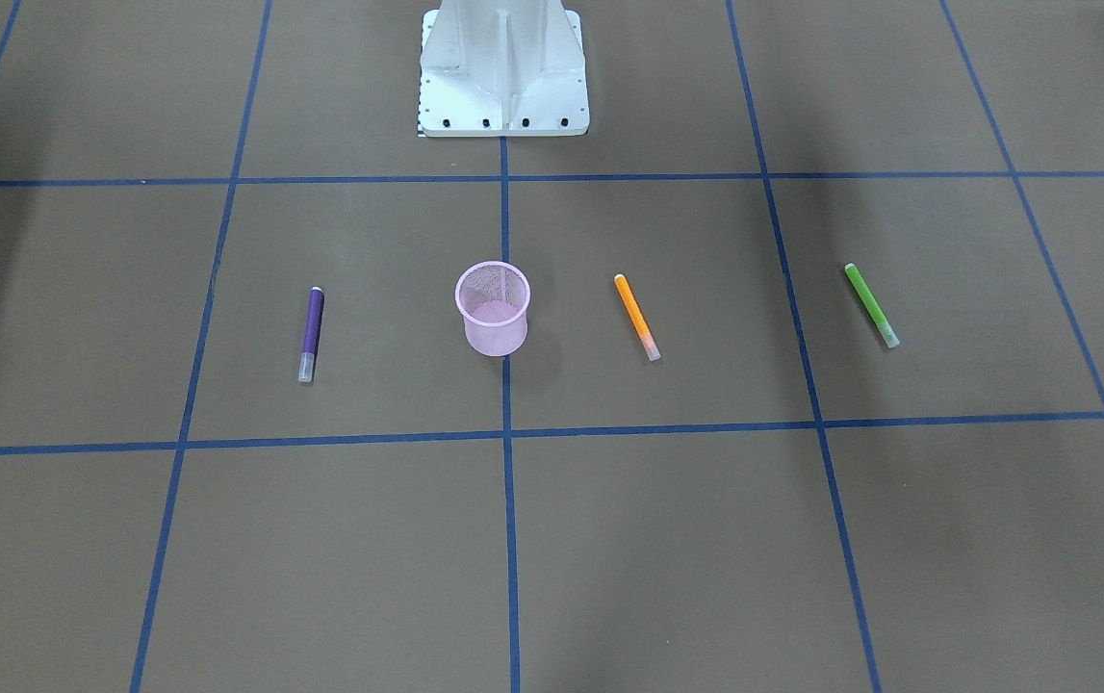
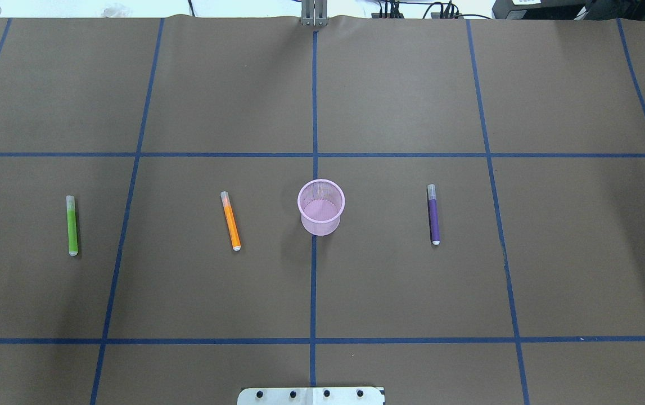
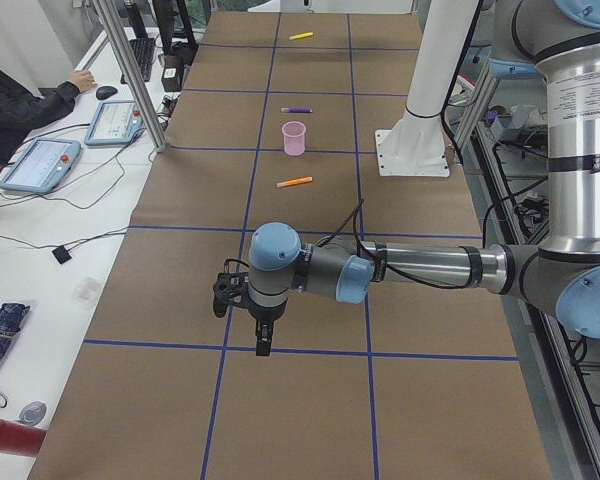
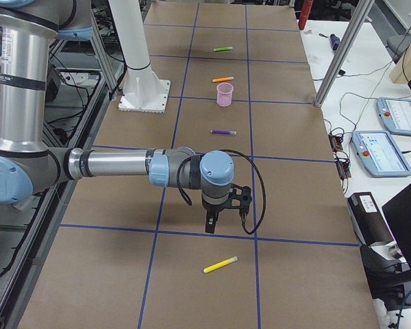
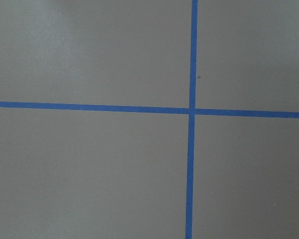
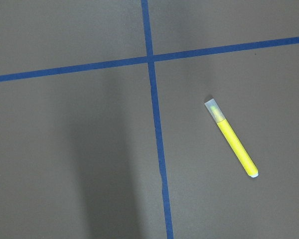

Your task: Collect pens into pen holder

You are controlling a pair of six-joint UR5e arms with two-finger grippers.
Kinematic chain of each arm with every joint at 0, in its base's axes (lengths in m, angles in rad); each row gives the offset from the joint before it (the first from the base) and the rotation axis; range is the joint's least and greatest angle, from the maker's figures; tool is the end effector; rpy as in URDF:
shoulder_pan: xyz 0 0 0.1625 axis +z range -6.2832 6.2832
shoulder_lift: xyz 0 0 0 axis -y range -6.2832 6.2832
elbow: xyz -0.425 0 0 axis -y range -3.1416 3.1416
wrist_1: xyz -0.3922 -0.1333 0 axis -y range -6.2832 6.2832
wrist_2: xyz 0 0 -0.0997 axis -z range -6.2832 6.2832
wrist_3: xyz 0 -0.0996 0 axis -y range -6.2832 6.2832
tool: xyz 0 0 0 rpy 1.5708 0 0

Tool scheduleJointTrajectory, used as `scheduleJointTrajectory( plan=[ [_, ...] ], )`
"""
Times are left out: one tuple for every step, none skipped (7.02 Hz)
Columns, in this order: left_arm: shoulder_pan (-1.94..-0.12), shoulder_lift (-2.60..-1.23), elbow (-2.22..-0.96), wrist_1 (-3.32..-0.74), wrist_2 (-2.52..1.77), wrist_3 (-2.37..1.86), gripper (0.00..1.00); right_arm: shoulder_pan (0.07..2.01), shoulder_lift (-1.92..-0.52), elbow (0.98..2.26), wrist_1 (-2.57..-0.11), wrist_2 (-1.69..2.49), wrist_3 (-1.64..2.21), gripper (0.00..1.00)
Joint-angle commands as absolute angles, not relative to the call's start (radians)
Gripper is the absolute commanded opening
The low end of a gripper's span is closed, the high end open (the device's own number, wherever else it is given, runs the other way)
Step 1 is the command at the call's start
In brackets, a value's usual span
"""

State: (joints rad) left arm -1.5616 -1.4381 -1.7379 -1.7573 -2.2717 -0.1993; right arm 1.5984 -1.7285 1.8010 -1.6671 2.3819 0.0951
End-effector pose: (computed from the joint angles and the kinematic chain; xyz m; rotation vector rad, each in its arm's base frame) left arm -0.0649 -0.4503 0.6227 0.1380 0.7164 -0.1042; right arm 0.0727 -0.4206 0.6248 -0.0499 -0.8104 0.1255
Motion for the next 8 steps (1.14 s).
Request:
scheduleJointTrajectory(
  plan=[
    [-1.562,-1.439,-1.747,-1.756,-2.272,-0.199,1.00,1.598,-1.732,1.796,-1.667,2.381,0.094,0.99],
    [-1.563,-1.439,-1.749,-1.758,-2.269,-0.199,1.00,1.598,-1.733,1.798,-1.666,2.388,0.095,0.99],
    [-1.563,-1.439,-1.750,-1.758,-2.267,-0.199,1.00,1.598,-1.730,1.798,-1.664,2.388,0.095,0.99],
    [-1.562,-1.445,-1.753,-1.759,-2.269,-0.198,1.00,1.598,-1.730,1.796,-1.660,2.388,0.094,0.99],
    [-1.562,-1.447,-1.776,-1.758,-2.270,-0.199,1.00,1.598,-1.727,1.784,-1.651,2.388,0.091,0.99],
    [-1.556,-1.450,-1.778,-1.758,-2.275,-0.199,1.00,1.598,-1.726,1.784,-1.649,2.388,0.083,0.99],
    [-1.481,-1.475,-1.778,-1.767,-2.278,-0.201,1.00,1.598,-1.726,1.784,-1.649,2.388,0.080,0.99],
    [-1.477,-1.476,-1.798,-1.773,-2.292,-0.199,1.00,1.598,-1.726,1.790,-1.649,2.390,0.078,0.99]
  ],
)
